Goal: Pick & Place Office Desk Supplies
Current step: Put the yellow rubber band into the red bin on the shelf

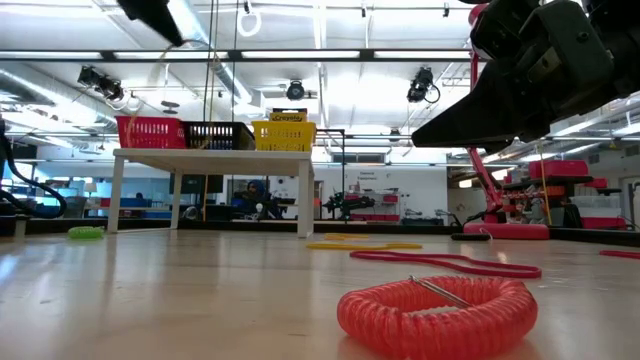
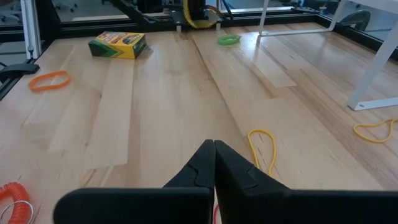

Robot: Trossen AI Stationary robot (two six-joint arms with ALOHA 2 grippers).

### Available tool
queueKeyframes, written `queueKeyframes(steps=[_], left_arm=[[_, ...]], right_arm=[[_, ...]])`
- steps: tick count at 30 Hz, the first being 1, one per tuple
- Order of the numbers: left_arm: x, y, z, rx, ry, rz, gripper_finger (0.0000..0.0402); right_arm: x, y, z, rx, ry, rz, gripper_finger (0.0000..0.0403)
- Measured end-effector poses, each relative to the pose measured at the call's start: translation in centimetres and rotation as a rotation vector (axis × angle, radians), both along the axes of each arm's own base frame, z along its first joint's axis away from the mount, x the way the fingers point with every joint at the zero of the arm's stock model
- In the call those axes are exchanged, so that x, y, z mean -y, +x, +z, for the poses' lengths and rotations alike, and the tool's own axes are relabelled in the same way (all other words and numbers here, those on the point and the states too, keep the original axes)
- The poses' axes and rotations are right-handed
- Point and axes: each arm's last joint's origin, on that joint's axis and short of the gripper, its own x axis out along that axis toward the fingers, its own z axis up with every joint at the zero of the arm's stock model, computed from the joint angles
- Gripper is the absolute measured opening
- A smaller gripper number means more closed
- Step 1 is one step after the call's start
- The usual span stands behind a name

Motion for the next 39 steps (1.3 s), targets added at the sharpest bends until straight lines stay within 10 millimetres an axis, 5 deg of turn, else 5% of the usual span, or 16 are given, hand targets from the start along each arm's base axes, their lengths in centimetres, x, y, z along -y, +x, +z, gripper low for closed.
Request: queueKeyframes(steps=[7, 27, 39], left_arm=[[-4.4, -1.7, 2.9, 0.112, 0.028, 0.101, 0.0003], [-14.6, -7.4, 6.6, 0.213, 0.194, 0.506, 0.0003], [-18.0, -9.7, 7.3, 0.15, 0.281, 0.615, 0.0003]], right_arm=[[0.0, 0.0, 0.0, 0.0, 0.0, 0.0, 0.0005], [0.0, 0.0, 0.0, 0.0, 0.0, 0.001, 0.0005], [0.0, 0.0, 0.0, 0.0, 0.0, 0.0, 0.0005]])
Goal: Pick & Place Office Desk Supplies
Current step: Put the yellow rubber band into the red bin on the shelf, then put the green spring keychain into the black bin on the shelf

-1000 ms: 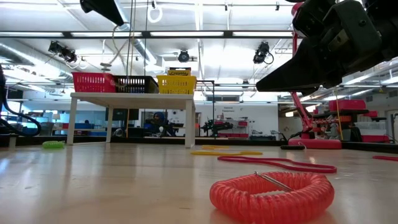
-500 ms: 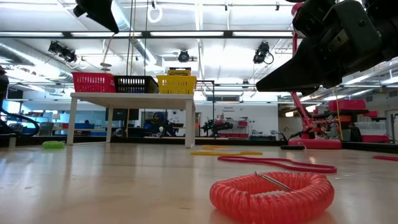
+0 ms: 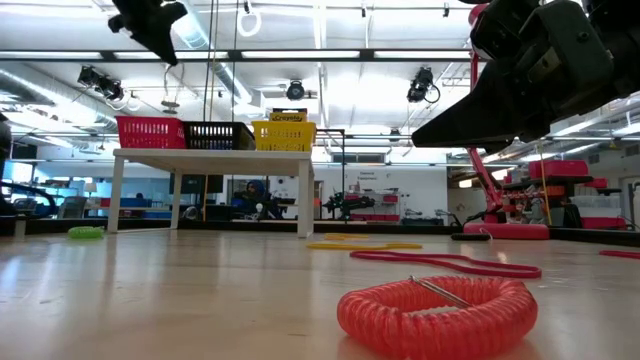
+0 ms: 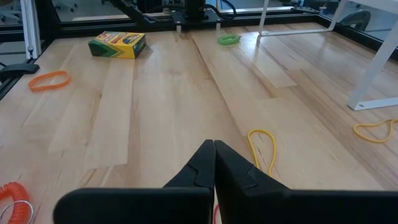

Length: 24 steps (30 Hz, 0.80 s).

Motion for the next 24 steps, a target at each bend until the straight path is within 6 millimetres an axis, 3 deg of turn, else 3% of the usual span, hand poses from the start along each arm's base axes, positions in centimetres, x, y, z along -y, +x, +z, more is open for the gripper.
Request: queueKeyframes(steps=[7, 13, 17, 24], left_arm=[[-1.3, 0.1, -2.7, -0.061, -0.109, -0.026, 0.0011], [-1.9, 0.0, -4.7, -0.109, -0.155, 0.015, 0.0076], [-1.7, -0.2, -4.3, -0.089, -0.148, 0.013, 0.0129], [-1.2, -0.9, -1.3, 0.004, -0.083, 0.0, 0.0184]], right_arm=[[0.0, 0.0, 0.0, 0.0, 0.0, 0.0, 0.0005], [0.0, 0.0, 0.0, 0.0, 0.0, 0.001, 0.0005], [0.0, 0.0, 0.0, 0.0, 0.0, 0.001, 0.0005], [0.0, 0.0, 0.0, 0.0, 0.0, 0.0, 0.0005]])
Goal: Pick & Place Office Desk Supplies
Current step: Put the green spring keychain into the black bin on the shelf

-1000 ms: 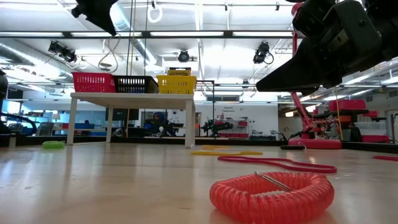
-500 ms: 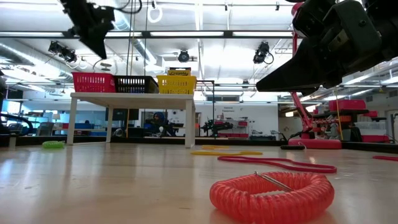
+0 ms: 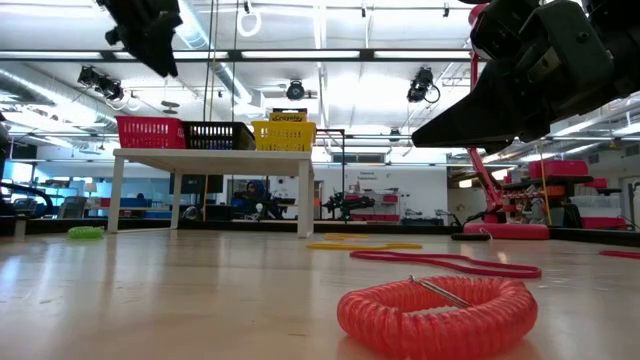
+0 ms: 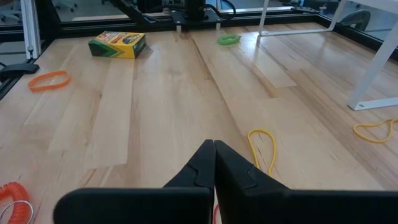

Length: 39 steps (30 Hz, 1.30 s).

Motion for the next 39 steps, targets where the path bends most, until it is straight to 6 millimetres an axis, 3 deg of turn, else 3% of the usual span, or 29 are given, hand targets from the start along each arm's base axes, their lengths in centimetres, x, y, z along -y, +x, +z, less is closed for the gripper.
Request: queueKeyframes(steps=[7, 22, 25, 34, 39], left_arm=[[1.0, -0.5, 0.9, 0.035, 0.011, -0.102, 0.0179], [4.2, -0.4, 2.3, 0.172, 0.1, -0.312, 0.0089], [4.4, 0.4, 1.9, 0.162, 0.09, -0.345, 0.0076], [4.6, 2.3, -2.1, 0.16, 0.128, -0.433, 0.0054], [5.2, 2.6, -2.3, 0.21, 0.099, -0.5, 0.0053]], right_arm=[[0.0, 0.0, 0.0, 0.0, 0.0, 0.0, 0.0005], [0.0, 0.0, 0.0, 0.0, 0.0, 0.0, 0.0005], [0.0, 0.0, 0.0, 0.0, 0.0, 0.0, 0.0005], [0.0, 0.0, 0.0, 0.0, 0.0, 0.0, 0.0005], [0.0, 0.0, 0.0, 0.0, 0.0, 0.0, 0.0005]])
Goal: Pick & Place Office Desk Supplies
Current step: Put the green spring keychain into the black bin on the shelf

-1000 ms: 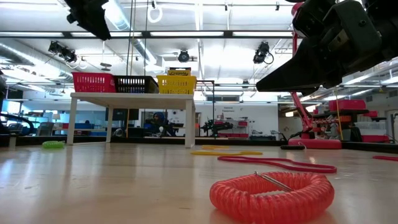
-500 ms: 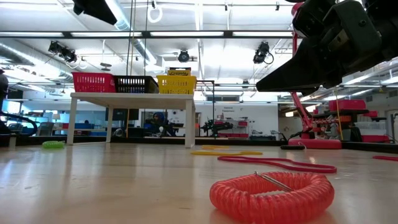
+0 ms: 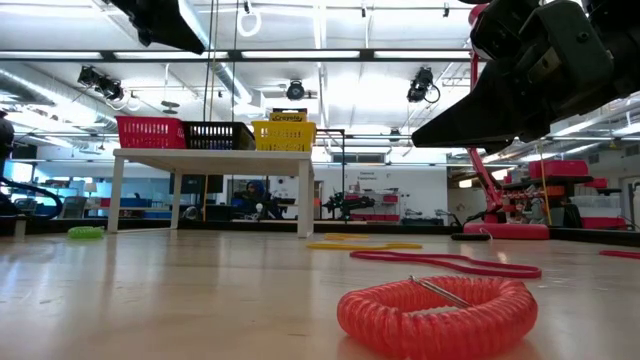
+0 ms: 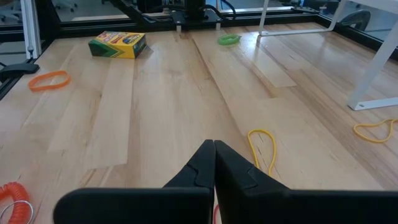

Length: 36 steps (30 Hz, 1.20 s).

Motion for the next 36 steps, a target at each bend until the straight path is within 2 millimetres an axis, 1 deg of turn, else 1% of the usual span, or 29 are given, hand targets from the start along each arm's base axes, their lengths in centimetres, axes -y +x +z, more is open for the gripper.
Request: queueKeyframes(steps=[3, 6, 12, 17, 20, 22, 25, 28, 31, 33, 36], left_arm=[[0.7, 0.3, -0.1, 0.002, -0.011, -0.049, 0.0053], [1.5, 1.0, -0.3, -0.02, -0.004, -0.085, 0.0053], [3.5, 2.8, -1.1, -0.076, 0.021, -0.145, 0.0053], [5.4, 4.5, -1.6, -0.087, 0.028, -0.23, 0.0053], [6.7, 5.4, -2.4, -0.112, 0.013, -0.277, 0.0053], [7.5, 5.9, -3.5, -0.135, -0.019, -0.289, 0.0052], [8.3, 6.0, -6.6, -0.196, -0.085, -0.272, 0.0048], [8.3, 5.4, -10.1, -0.237, -0.19, -0.186, 0.0036], [8.0, 4.5, -13.1, -0.256, -0.3, -0.074, 0.0018], [7.9, 4.0, -14.4, -0.245, -0.38, 0.007, 0.001], [7.8, 3.5, -15.6, -0.254, -0.476, 0.131, 0.0012]], right_arm=[[0.0, 0.0, 0.0, 0.0, 0.0, 0.0, 0.0005], [0.0, 0.0, 0.0, 0.0, 0.0, 0.0, 0.0005], [0.0, 0.0, 0.0, 0.0, 0.0, 0.0, 0.0005], [0.0, 0.0, 0.0, 0.0, 0.0, 0.0, 0.0005], [0.0, 0.0, 0.0, 0.0, 0.0, 0.0, 0.0005], [0.0, 0.0, 0.0, 0.0, 0.0, 0.0, 0.0005], [0.0, 0.0, 0.0, 0.0, 0.0, 0.0, 0.0005], [0.0, 0.0, 0.0, 0.0, 0.0, 0.0, 0.0005], [0.0, 0.0, 0.0, 0.0, 0.0, 0.0, 0.0005], [0.0, 0.0, 0.0, 0.0, 0.0, 0.0, 0.0005], [0.0, 0.0, 0.0, 0.0, 0.0, 0.0, 0.0005]])
